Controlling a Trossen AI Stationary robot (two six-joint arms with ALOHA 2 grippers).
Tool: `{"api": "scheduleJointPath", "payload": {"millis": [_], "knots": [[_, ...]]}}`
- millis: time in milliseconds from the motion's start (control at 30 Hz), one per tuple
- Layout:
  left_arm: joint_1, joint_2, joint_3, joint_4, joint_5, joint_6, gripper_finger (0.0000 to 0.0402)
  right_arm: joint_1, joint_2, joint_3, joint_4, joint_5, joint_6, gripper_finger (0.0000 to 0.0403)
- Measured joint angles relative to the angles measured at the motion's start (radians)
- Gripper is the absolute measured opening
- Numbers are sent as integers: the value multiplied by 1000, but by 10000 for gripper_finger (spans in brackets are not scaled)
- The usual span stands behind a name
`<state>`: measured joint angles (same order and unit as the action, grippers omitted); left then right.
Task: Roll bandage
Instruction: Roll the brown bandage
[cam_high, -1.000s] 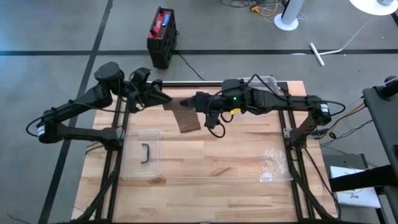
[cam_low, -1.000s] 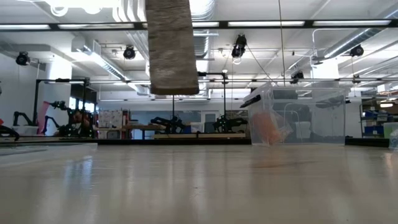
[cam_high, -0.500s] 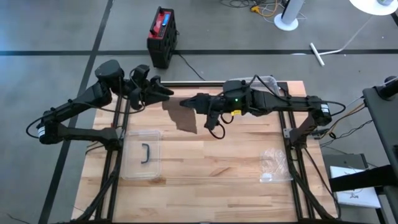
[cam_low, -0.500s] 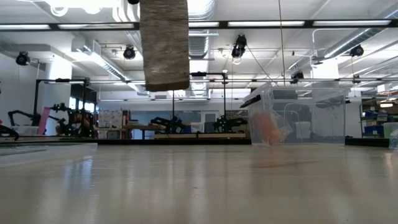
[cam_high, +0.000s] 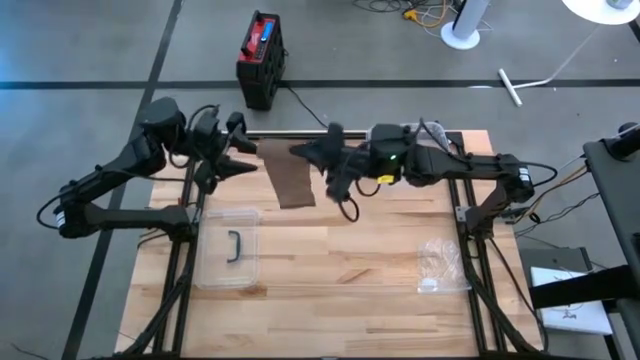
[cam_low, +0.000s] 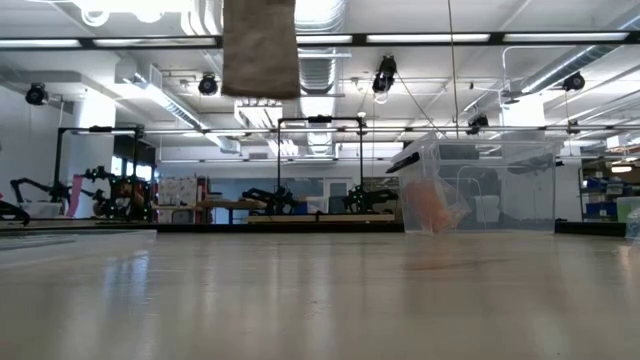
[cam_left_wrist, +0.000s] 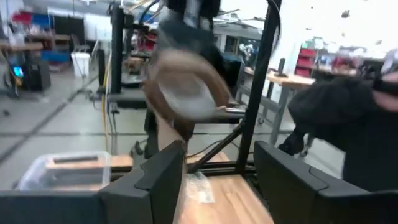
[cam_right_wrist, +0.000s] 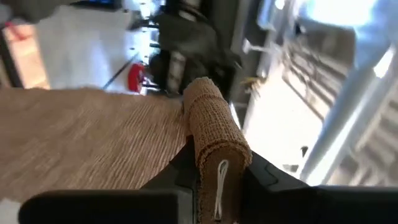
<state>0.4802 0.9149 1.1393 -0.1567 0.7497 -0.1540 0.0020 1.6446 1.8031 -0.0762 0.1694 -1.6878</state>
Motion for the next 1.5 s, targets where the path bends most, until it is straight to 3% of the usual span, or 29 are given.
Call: {"api": "scheduleJointPath", "payload": {"millis": [133,300,467,767,1067,1267,1500], "knots": [[0,-17,-1,2,-13,90,198,-10,-3,52,-10,19,157,51],[0,19,-1,41,-135,163,208,-16,-1,110,-23,7,351,52],[1,63,-1,155,-138,189,204,-22,2,150,-119,-20,482,53],[2,94,-1,208,-138,281,186,-37,3,150,-151,-19,544,54],[2,80,-1,180,-287,383,199,-35,3,150,-156,-20,556,51],[2,85,-1,178,-297,433,212,-35,3,150,-158,-20,569,53],[2,93,-1,142,-357,489,194,-35,3,150,-159,-20,575,54]]}}
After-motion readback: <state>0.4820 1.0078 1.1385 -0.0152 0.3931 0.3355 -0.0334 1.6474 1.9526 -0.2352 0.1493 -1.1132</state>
